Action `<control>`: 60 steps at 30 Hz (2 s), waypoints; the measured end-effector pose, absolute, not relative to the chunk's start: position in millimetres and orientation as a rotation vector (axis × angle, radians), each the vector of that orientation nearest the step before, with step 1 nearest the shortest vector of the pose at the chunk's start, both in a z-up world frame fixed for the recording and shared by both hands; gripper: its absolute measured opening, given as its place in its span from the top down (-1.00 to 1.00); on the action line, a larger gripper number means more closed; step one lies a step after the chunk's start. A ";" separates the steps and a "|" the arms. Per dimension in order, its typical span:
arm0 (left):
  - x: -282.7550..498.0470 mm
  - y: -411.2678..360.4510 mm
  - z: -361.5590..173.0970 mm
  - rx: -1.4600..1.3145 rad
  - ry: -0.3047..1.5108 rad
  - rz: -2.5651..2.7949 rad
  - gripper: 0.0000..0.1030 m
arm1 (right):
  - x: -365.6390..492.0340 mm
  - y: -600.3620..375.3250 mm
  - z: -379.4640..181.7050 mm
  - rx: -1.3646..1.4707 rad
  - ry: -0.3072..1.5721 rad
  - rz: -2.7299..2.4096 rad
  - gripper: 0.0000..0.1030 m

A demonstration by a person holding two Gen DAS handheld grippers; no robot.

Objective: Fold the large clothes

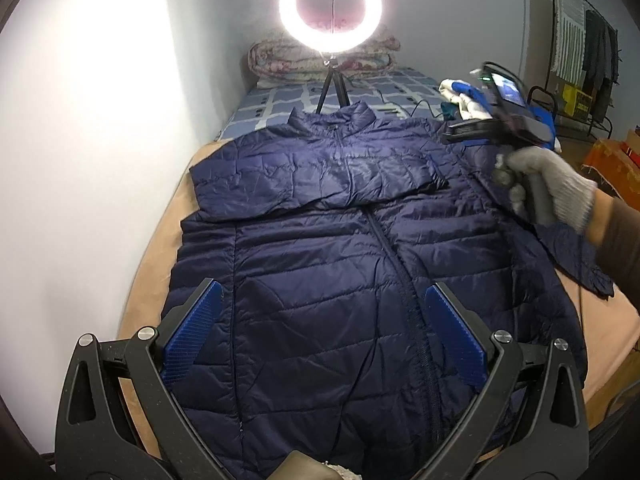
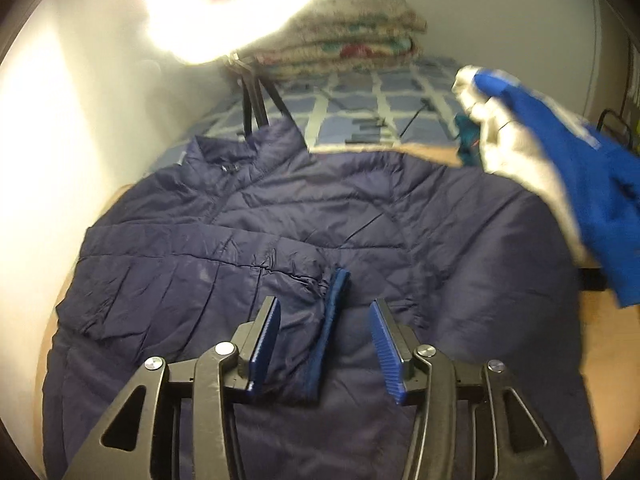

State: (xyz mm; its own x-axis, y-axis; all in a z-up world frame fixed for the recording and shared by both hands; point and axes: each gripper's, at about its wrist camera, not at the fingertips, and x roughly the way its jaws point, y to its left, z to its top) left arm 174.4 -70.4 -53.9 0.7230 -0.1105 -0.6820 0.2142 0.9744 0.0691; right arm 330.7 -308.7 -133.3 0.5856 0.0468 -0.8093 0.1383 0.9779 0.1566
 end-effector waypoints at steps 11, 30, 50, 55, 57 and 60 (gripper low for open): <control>167.5 -97.7 -41.4 0.187 0.685 -0.219 -1.00 | 176.1 -361.1 -60.8 0.227 0.869 -0.111 -0.46; 166.1 -110.4 -54.5 0.172 0.765 -0.279 -1.00 | -44.5 -492.4 -141.8 0.708 0.999 -0.538 -0.33; 169.6 -112.6 -56.4 0.149 0.777 -0.282 -1.00 | -17.2 -482.1 -156.0 0.620 1.006 -0.568 0.83; 174.1 -96.2 -52.6 0.124 0.770 -0.247 -1.00 | 7.8 -442.5 -103.6 0.521 0.885 -0.472 0.86; 176.5 -87.4 -51.9 0.111 0.772 -0.228 -1.00 | 20.6 -422.2 -84.8 0.495 0.845 -0.403 0.86; 178.0 -77.0 -48.9 0.098 0.764 -0.204 -1.00 | 40.0 -386.3 -63.8 0.473 0.806 -0.286 0.86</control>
